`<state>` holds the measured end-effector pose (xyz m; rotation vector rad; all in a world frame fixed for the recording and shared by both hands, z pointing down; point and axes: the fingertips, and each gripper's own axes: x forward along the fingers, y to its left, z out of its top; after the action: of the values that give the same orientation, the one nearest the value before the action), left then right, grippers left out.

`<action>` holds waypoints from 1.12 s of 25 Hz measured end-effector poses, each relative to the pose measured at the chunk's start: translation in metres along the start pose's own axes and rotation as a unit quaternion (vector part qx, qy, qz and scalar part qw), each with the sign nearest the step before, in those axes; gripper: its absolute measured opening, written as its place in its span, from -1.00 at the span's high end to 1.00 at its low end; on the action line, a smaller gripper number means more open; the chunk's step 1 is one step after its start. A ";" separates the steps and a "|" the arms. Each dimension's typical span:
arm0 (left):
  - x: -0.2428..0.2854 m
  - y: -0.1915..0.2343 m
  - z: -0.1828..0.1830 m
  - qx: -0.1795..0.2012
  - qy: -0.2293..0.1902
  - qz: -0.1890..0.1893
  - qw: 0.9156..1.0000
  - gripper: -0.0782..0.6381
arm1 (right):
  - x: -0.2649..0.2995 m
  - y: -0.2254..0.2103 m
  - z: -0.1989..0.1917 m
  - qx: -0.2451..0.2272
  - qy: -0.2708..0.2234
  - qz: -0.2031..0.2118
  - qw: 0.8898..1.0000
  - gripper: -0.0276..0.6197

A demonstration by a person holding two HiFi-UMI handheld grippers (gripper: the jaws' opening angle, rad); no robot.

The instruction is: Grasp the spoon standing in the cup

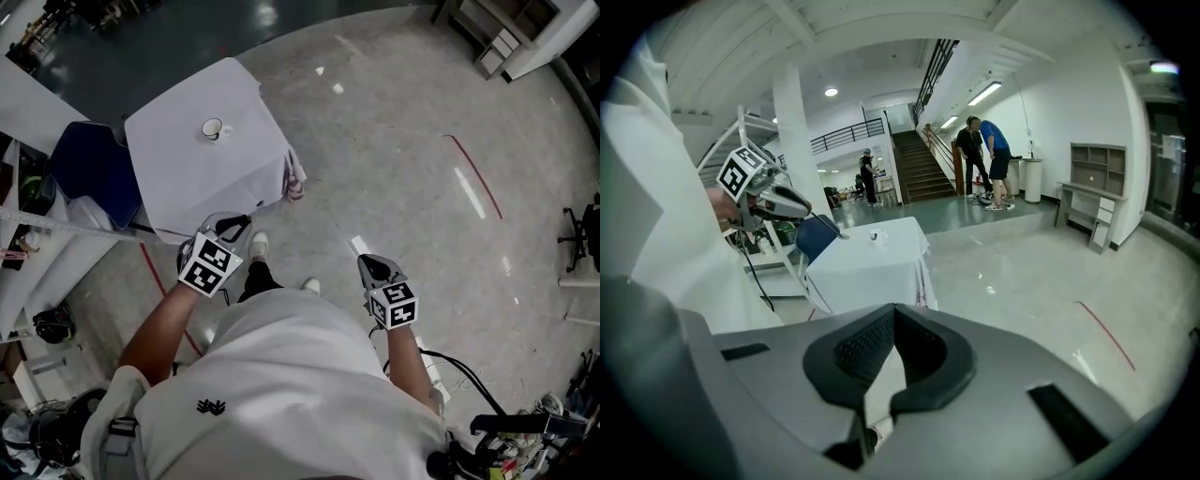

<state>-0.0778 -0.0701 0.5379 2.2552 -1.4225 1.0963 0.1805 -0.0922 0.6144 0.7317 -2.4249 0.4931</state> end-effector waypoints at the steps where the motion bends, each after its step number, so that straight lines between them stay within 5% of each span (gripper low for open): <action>1: -0.001 -0.003 0.000 0.000 0.000 -0.002 1.000 0.63 | -0.002 0.001 -0.001 0.000 -0.001 -0.001 1.000 0.89; 10: -0.006 -0.026 -0.006 0.012 0.010 -0.012 1.000 0.63 | -0.015 0.012 -0.003 -0.043 0.000 -0.007 0.999 0.89; 28: -0.013 -0.034 -0.016 0.011 0.018 -0.019 1.000 0.64 | -0.007 0.028 -0.003 -0.046 0.000 0.014 0.999 0.89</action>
<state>-0.0596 -0.0359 0.5454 2.2568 -1.3539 1.1385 0.1698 -0.0661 0.6076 0.6603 -2.4424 0.3892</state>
